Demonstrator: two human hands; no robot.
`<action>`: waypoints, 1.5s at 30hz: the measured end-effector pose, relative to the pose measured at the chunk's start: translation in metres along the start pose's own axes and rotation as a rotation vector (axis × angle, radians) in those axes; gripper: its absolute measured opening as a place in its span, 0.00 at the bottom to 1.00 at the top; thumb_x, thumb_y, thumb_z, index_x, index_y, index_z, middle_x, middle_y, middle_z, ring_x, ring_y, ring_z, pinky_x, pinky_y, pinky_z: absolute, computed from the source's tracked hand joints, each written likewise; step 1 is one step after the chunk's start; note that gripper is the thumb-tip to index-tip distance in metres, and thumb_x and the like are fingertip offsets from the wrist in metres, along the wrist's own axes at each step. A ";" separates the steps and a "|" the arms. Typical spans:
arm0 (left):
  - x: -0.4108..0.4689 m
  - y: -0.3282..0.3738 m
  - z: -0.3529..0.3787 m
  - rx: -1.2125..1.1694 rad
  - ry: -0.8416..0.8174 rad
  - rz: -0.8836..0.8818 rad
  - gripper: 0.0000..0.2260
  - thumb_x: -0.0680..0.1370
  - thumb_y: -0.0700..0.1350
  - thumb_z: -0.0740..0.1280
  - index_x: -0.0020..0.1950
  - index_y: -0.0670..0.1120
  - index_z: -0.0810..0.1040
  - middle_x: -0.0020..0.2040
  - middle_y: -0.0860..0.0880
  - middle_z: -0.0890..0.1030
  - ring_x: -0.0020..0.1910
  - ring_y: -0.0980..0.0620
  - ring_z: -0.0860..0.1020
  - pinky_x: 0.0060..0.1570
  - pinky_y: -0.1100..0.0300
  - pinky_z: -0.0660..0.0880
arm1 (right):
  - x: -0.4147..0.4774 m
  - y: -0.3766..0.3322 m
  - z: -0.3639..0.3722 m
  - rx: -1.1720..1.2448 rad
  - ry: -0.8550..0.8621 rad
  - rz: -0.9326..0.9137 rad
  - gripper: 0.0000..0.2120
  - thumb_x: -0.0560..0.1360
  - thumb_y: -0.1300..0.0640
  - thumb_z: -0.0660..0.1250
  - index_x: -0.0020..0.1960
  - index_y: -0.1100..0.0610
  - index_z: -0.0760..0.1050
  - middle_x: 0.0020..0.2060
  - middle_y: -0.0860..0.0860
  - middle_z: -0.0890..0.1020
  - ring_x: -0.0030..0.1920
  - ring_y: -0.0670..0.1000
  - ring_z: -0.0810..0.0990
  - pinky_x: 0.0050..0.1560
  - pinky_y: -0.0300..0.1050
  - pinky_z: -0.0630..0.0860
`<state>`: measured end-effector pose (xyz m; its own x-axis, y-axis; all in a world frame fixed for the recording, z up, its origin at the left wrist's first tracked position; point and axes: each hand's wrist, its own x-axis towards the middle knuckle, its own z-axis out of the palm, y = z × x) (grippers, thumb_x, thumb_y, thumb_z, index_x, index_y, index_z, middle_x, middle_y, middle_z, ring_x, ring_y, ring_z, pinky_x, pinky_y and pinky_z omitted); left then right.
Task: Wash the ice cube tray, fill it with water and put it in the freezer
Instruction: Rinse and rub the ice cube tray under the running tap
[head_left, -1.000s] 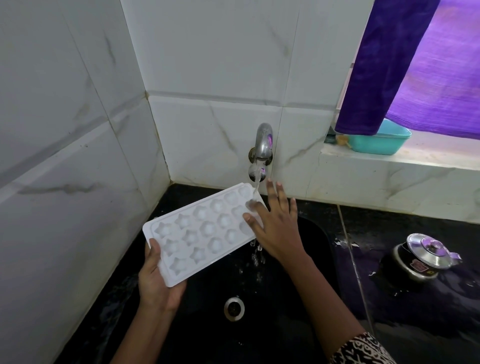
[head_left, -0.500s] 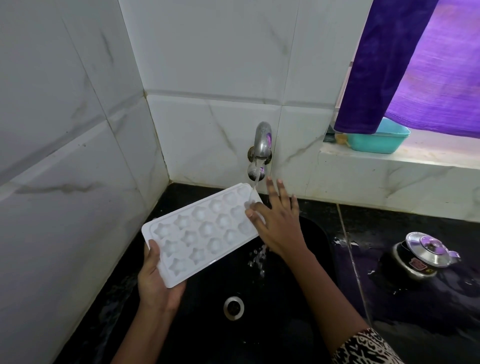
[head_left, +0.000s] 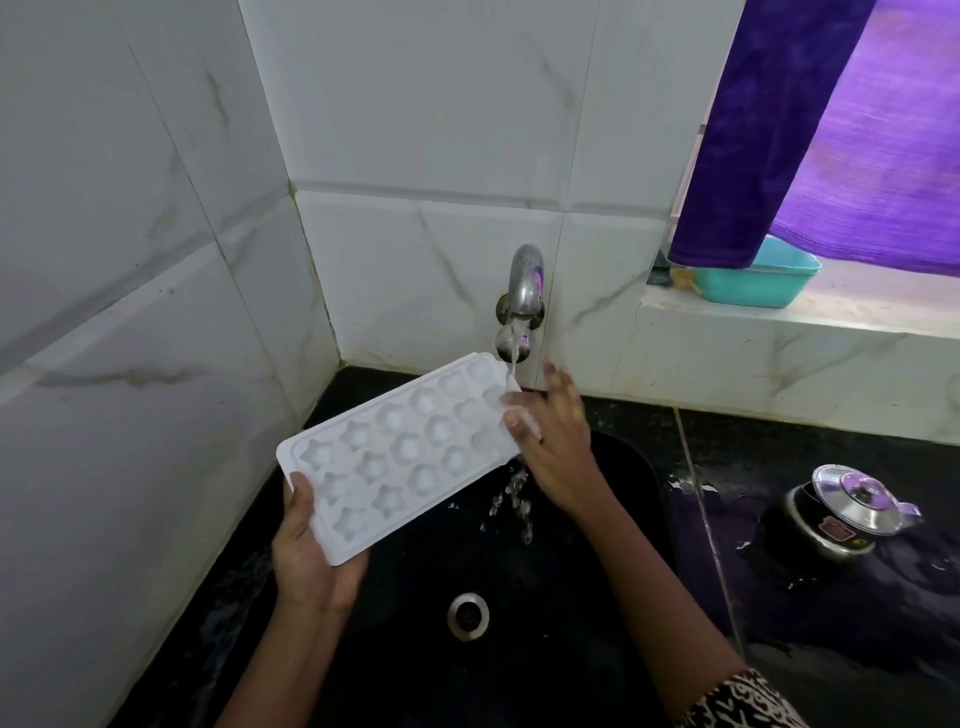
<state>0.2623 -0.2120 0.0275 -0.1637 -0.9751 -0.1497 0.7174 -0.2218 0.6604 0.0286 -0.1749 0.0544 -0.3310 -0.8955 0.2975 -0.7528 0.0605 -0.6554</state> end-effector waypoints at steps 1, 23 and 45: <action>0.000 0.002 -0.001 -0.003 -0.001 0.005 0.27 0.80 0.56 0.57 0.76 0.45 0.64 0.72 0.42 0.71 0.69 0.41 0.72 0.62 0.45 0.74 | -0.002 0.002 -0.004 0.073 0.069 0.029 0.18 0.79 0.43 0.57 0.63 0.50 0.75 0.77 0.49 0.51 0.76 0.48 0.43 0.72 0.57 0.49; -0.002 0.000 0.005 -0.001 -0.009 0.036 0.28 0.79 0.56 0.58 0.77 0.46 0.64 0.72 0.43 0.71 0.69 0.42 0.72 0.61 0.46 0.75 | -0.008 -0.011 0.011 -0.337 0.034 -0.087 0.28 0.76 0.33 0.48 0.58 0.49 0.76 0.78 0.49 0.48 0.75 0.46 0.37 0.73 0.61 0.43; 0.001 -0.002 0.009 0.025 -0.034 0.055 0.28 0.79 0.56 0.57 0.77 0.45 0.62 0.73 0.42 0.69 0.71 0.41 0.70 0.65 0.44 0.71 | -0.010 0.003 0.015 -0.307 0.071 -0.021 0.24 0.77 0.36 0.49 0.60 0.47 0.74 0.77 0.50 0.48 0.75 0.46 0.36 0.73 0.61 0.43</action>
<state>0.2543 -0.2130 0.0327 -0.1475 -0.9851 -0.0880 0.7087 -0.1673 0.6854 0.0384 -0.1723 0.0394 -0.3442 -0.8658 0.3632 -0.8929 0.1824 -0.4116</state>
